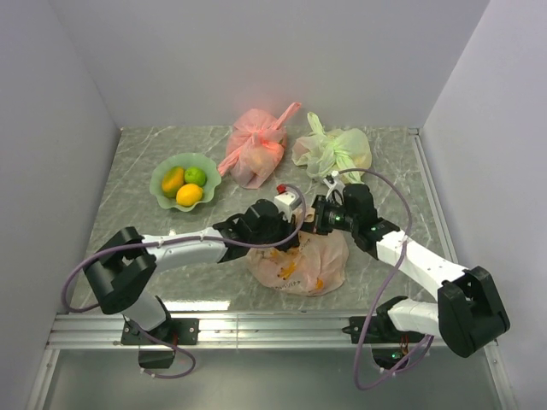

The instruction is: Place the fake fruits into the plastic bag and tie a complex knot

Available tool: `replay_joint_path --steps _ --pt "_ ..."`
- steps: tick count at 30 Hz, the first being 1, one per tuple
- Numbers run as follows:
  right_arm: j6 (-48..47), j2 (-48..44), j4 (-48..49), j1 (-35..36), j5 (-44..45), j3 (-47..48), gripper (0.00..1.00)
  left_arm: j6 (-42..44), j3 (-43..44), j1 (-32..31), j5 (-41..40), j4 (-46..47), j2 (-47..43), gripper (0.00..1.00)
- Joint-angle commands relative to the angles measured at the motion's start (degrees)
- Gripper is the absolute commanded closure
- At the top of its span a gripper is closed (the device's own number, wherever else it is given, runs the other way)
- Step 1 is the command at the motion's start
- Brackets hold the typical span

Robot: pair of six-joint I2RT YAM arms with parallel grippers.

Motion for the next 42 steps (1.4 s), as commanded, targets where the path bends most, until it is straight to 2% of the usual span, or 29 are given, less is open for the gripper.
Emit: replay_joint_path --steps 1,4,5,8,10,13,16,19,20,22,27,30,31,34,35,38,41,42 --pt "0.71 -1.70 1.71 0.18 -8.94 3.36 0.90 -5.83 -0.46 2.35 0.67 11.87 2.15 1.00" --pt "-10.96 -1.78 -11.45 -2.45 -12.20 8.20 0.65 -7.15 -2.40 3.76 2.43 14.53 1.80 1.00" --pt "-13.37 -2.39 -14.30 -3.68 -12.90 9.09 0.48 -7.32 -2.58 4.03 2.96 15.15 1.71 1.00" --pt "-24.70 -5.11 -25.72 -6.93 -15.19 13.39 0.13 -7.33 -2.93 4.12 5.07 15.16 1.27 1.00" --pt "-31.48 -6.52 -33.20 -8.34 -16.24 16.72 0.12 -7.76 -3.20 4.03 5.42 15.16 1.53 1.00" --pt "-33.26 -7.40 -36.04 -13.43 -17.56 18.59 0.14 -8.20 -3.37 4.12 5.86 15.24 1.62 1.00" --pt "-29.76 -6.09 -29.90 -18.98 -17.05 17.63 0.26 -8.56 -3.37 4.03 6.39 15.68 1.80 1.00" --pt "-27.81 0.05 -25.24 -21.18 -15.55 17.54 0.52 -9.08 -3.02 4.03 6.83 15.59 2.15 1.00" --pt "-28.24 1.98 -24.53 -21.18 -16.15 17.62 0.56 -9.17 -3.02 4.03 7.18 15.59 2.24 1.00" --pt "-27.72 6.91 -22.68 -20.75 -16.33 17.19 0.57 -9.35 -2.76 4.03 7.27 15.16 2.59 1.00" --pt "-28.85 13.42 -24.16 -20.22 -21.34 16.22 0.52 -9.61 -3.02 4.12 6.83 15.33 2.94 1.00" --pt "-30.61 14.57 -29.52 -18.81 -23.80 14.29 0.41 -9.44 -2.76 4.21 6.83 16.21 3.20 1.00" --pt "-30.36 14.74 -30.75 -18.46 -25.29 12.72 0.32 -9.17 -2.76 4.29 6.83 16.47 3.38 1.00" --pt "-26.41 15.45 -29.10 -17.41 -28.54 9.99 0.21 -9.08 -2.32 4.65 8.05 17.61 4.25 1.00" --pt "-25.44 15.88 -28.66 -16.80 -28.90 9.72 0.20 -9.17 -2.06 4.73 8.58 17.96 4.52 1.00" --pt "-19.83 16.50 -23.40 -14.25 -30.31 7.09 0.18 -9.52 -1.88 5.87 10.86 18.49 4.70 1.00" --pt "-9.11 14.49 -11.28 -10.82 -29.00 2.78 0.16 -11.53 -3.45 8.07 18.14 21.29 3.82 1.00" --pt "-2.99 13.70 -3.42 -8.03 -28.47 1.73 0.16 -12.50 -5.03 8.68 20.25 22.96 3.04 1.00"
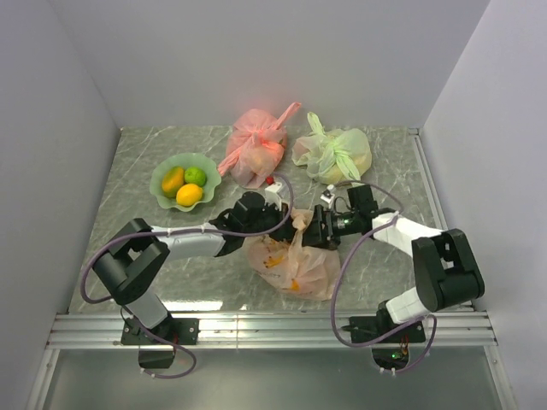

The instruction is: Place the fake fruits into the plastic bag and tie a complex knot

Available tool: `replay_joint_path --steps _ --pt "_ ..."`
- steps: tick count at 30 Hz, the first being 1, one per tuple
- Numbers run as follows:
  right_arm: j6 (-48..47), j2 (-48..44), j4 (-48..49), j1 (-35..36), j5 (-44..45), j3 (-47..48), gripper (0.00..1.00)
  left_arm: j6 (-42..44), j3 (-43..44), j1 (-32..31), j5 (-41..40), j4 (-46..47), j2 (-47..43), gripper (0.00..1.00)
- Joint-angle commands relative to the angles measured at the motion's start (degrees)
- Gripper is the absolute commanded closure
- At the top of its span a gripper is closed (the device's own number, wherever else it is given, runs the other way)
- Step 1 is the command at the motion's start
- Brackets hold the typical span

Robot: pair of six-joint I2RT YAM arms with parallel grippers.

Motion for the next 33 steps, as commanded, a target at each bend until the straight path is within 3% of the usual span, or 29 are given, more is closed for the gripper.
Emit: replay_joint_path --steps 1,6,11,14,18,22,26,28,33 --pt "15.76 -2.46 18.68 5.48 -0.84 -3.70 0.16 -3.39 -2.33 3.02 9.66 9.35 -2.19 1.00" --pt "24.14 -4.66 32.49 10.59 6.44 -5.29 0.14 -9.81 -4.62 4.53 22.06 14.29 -4.04 1.00" --pt "19.84 -4.13 33.22 11.11 8.66 -3.54 0.13 -16.58 -5.15 5.93 28.32 17.63 -2.11 1.00" --pt "12.30 -7.10 24.63 11.64 7.87 -1.17 0.13 -18.16 -5.59 6.46 26.74 17.99 -2.02 1.00" --pt "-3.93 -14.14 2.87 9.90 9.10 2.00 0.12 -17.56 -5.32 7.95 25.95 17.55 -1.84 1.00" --pt "-12.50 -18.37 -8.69 6.46 9.45 5.25 0.13 -17.20 -5.94 8.13 26.03 18.16 -1.85 1.00" --pt "-15.67 -19.16 -11.27 3.74 8.66 6.57 0.18 -16.59 -6.64 8.13 26.30 18.95 -1.58 1.00" --pt "-14.53 -18.64 -7.93 3.56 8.49 5.87 0.25 -16.85 -6.64 8.13 26.65 19.92 -1.41 1.00" --pt "-10.49 -13.10 -2.22 3.73 6.03 6.75 0.28 -16.24 -6.38 8.13 26.74 19.22 -1.41 1.00"
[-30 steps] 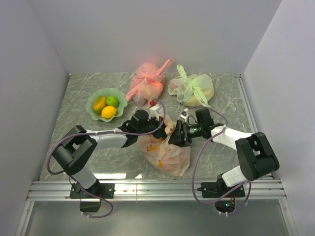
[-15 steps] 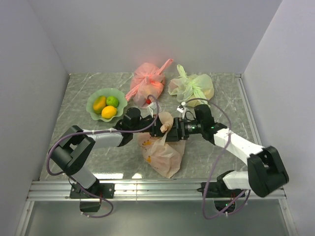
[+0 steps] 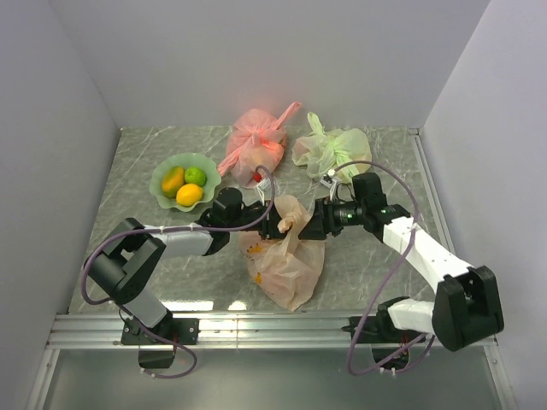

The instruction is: Place the fake fruits into the plastic bag and tie a complex knot

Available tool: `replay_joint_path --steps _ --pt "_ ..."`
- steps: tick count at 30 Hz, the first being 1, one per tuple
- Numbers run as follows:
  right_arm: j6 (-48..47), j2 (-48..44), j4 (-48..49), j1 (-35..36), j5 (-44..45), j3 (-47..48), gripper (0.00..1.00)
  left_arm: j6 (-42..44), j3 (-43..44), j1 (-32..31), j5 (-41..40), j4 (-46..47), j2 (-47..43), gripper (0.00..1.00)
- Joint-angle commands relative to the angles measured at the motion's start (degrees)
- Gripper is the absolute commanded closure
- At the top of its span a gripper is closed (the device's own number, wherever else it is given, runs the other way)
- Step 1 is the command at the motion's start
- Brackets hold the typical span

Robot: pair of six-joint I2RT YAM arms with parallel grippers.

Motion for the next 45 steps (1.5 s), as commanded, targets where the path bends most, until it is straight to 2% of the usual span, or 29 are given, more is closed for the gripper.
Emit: replay_joint_path --steps 1,2,3,5,6,9,12,19,22,26,27,30,32,33,35,38,42,45 --pt "0.90 2.48 3.60 0.13 -2.59 2.05 0.32 0.22 0.09 0.02 1.39 3.24 0.14 1.00" --pt "1.60 2.40 4.31 0.13 -3.38 2.14 0.38 0.31 0.09 0.11 1.04 2.63 0.23 1.00" --pt "1.69 2.23 5.36 0.13 -4.69 2.40 0.52 0.57 0.18 0.11 0.51 2.19 0.58 1.00" --pt "3.00 1.09 6.68 0.39 -7.51 2.23 0.61 0.75 0.35 0.11 0.16 1.57 0.85 1.00" --pt "3.36 0.73 7.99 0.57 -8.30 1.88 0.75 0.75 0.35 0.11 0.15 1.83 1.28 1.00" --pt "3.98 0.20 7.22 1.62 -10.33 2.83 0.99 1.45 0.97 0.20 -1.16 -0.09 2.16 1.00" --pt "4.94 0.20 7.38 3.28 -11.82 3.19 1.00 1.28 1.50 0.20 -1.78 1.47 3.57 1.00" --pt "3.63 4.59 6.69 6.72 -9.54 2.49 1.00 -11.79 1.93 0.29 2.52 20.08 8.23 1.00" --pt "-0.49 4.51 1.61 6.46 -7.00 3.98 1.00 -14.01 1.59 0.20 4.28 22.48 8.41 1.00" --pt "-7.60 0.92 -6.92 4.18 -4.62 7.41 0.80 -13.40 0.01 0.20 3.93 21.08 6.83 1.00" --pt "-7.88 -0.14 -8.94 3.48 -4.27 8.46 0.71 -13.22 -0.26 0.20 3.59 20.73 6.13 1.00" --pt "-6.93 -4.45 -9.66 -0.83 -3.47 9.61 0.56 -12.17 -0.88 0.20 3.41 19.85 5.42 1.00" --pt "-6.05 -5.68 -10.36 -2.85 -3.30 10.13 0.56 -11.64 -1.05 0.20 3.32 19.68 5.24 1.00" --pt "-5.52 -5.95 -10.19 -4.77 -3.30 10.05 0.63 -11.55 -1.05 0.29 3.41 19.68 5.24 1.00" --pt "-4.38 -6.30 -9.40 -5.84 -0.85 9.35 0.66 -11.29 -0.88 0.29 3.49 19.59 5.50 1.00" --pt "-3.49 -5.60 -6.16 -6.29 4.51 6.89 0.76 -11.38 -0.79 0.20 3.84 20.20 5.68 1.00" --pt "-2.97 -2.27 -3.51 -5.76 9.70 6.27 0.79 -11.20 -0.70 0.29 3.76 19.94 5.59 1.00" --pt "-3.49 0.20 -2.98 -4.62 7.79 6.01 0.76 -10.68 -0.79 0.29 3.67 18.98 5.59 1.00"
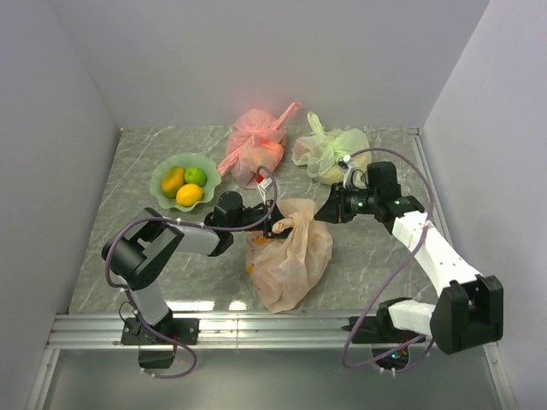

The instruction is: Place the fake fruits into the plastic bag and tie a complex knot

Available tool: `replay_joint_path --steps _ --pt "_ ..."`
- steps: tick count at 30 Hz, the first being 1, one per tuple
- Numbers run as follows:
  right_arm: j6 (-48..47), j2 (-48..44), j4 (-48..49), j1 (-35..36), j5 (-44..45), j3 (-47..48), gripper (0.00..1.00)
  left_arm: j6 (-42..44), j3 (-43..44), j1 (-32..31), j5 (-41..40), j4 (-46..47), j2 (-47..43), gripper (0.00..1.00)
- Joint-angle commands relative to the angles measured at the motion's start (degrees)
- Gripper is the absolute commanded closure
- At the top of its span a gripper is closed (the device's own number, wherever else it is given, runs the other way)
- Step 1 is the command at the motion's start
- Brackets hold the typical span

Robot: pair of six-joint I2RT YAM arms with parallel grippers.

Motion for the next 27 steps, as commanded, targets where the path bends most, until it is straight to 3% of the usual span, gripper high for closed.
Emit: replay_joint_path --steps 1,5,8,19,27 --pt "-0.80 2.23 2.59 2.02 0.40 -0.75 0.73 1.48 0.11 0.22 0.65 2.34 -2.19 1.00" --pt "-0.72 1.80 2.24 6.06 -4.19 -1.97 0.43 1.74 0.64 0.22 0.39 1.98 -1.05 1.00" --pt "0.07 2.15 2.76 9.66 -4.36 -2.59 0.31 0.69 1.25 0.22 0.39 3.83 -0.08 1.00" --pt "8.77 9.44 10.85 12.84 -6.03 -1.63 0.27 -5.64 3.45 -0.30 3.28 14.28 2.03 1.00" --pt "14.74 12.35 17.61 14.16 -10.07 1.36 0.26 -3.45 1.69 -1.45 1.01 12.01 1.86 1.00"
